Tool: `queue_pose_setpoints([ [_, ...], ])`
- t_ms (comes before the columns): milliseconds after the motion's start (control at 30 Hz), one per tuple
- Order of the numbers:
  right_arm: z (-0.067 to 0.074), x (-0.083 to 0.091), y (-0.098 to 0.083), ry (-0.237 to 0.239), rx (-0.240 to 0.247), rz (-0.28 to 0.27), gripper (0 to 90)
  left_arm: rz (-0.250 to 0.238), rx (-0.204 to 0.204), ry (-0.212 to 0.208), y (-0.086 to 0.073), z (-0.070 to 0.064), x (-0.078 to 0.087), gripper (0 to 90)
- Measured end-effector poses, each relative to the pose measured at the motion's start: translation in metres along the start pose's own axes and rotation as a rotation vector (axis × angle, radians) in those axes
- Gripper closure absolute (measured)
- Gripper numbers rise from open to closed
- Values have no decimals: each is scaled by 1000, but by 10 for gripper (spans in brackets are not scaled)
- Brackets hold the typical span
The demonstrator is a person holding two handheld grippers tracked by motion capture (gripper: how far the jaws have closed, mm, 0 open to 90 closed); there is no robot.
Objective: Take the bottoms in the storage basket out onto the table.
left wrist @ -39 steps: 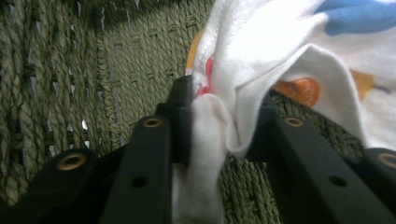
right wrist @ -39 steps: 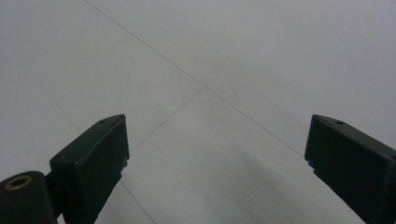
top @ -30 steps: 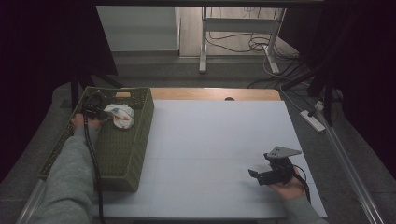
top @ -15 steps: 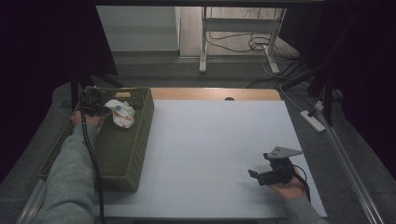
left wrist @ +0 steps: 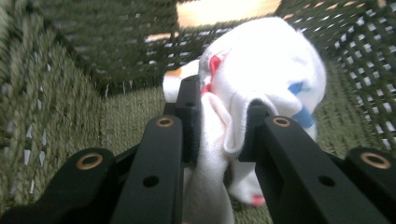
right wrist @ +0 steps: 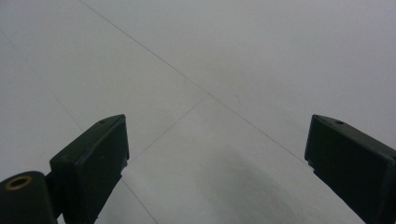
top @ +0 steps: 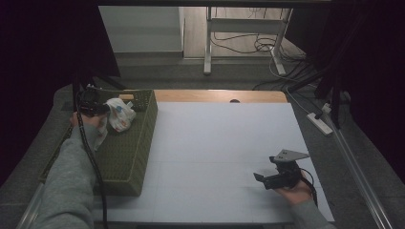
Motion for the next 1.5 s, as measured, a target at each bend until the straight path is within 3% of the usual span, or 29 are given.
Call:
queue_pose_setpoints([
  [233, 0, 0, 0, -2, 0, 1, 66, -53, -2, -32, 6, -6, 14, 762],
  [500, 0, 0, 0, -5, 1, 4, 66, -124, 25, -71, 10, -10, 28, 761],
  [1200, -1, 1, 0, -15, -2, 2, 66, -226, 12, -128, 17, -22, 58, 761],
  [1500, 0, -1, -1, -10, -2, 14, 66, -267, 53, -168, 16, -19, 68, 761],
])
Point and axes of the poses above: each handheld gripper's, and its own axes: x roughly backward along the jaws, y roughly out of its top, z roughly to its left, the point moved 6 cm from there along -x, roughly forward along the jaws, and after that the axes turned 5 degrees about y, right-handed, at the moved point
